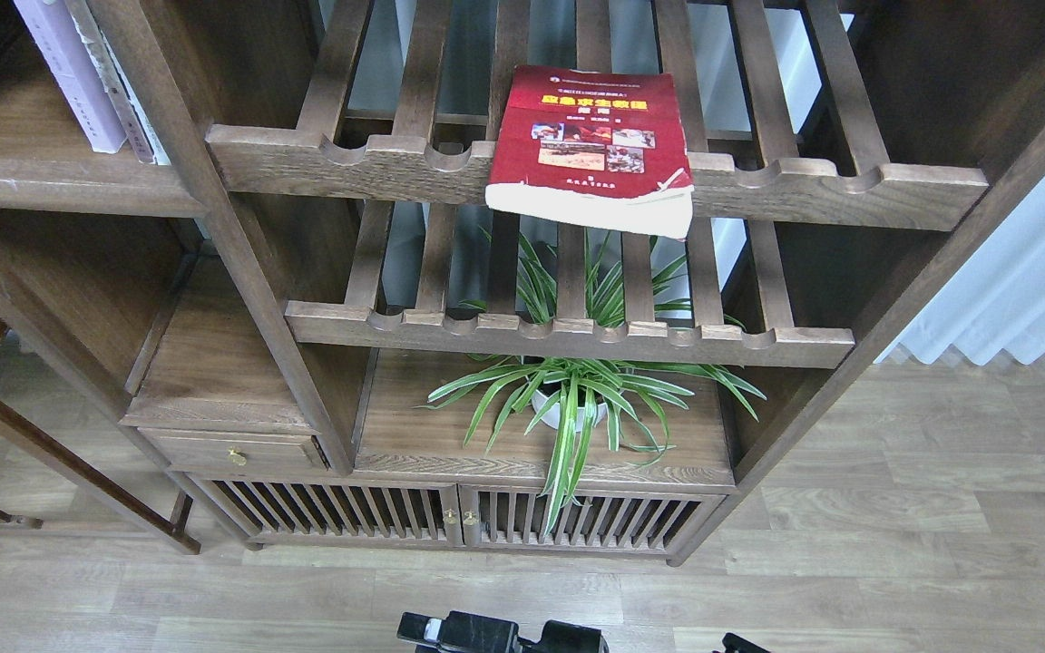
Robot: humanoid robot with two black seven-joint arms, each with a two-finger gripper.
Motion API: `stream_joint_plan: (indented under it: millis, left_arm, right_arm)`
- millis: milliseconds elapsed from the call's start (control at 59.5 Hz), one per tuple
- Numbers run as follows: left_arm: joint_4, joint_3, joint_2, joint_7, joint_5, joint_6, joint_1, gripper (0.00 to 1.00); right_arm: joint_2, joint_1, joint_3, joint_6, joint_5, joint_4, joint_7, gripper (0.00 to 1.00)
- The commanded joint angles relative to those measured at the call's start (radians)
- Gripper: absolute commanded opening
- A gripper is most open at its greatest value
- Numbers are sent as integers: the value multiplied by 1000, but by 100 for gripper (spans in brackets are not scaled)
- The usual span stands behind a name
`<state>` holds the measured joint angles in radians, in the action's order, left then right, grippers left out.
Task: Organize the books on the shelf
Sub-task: 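Place the dark green book into the side shelf with the left gripper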
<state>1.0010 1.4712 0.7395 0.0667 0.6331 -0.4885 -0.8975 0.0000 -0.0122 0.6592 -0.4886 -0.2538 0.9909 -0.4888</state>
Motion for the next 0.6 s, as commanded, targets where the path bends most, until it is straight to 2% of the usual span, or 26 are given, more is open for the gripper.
stream_joint_plan:
  millis: [0,151,252,370,453,588]
  left_arm:
    - [-65,-77,-11,-1,0,0,-66,9]
    - [-113,-138,-45,-2,0,0,-121,9]
    - [-147,-181,-75,-4,-1,0,-150,13]
    - [-160,-195,-94,-10,-13,0,-146,24]
    - [-165,-198,-107,-10,-26,0,-138,38]
    - [-171,-198,-114,-11,-67,0,-121,43]
  right_arm:
    - [0,0,7,0,-1,0,0,77]
    - [0,0,7,0,-1,0,0,77]
    - [0,0,7,0,-1,2,0,77]
    - [0,0,7,0,-1,2,0,77]
    - [0,0,8,0,-1,2,0,77]
    - [0,0,25,0,-1,0,0,78]
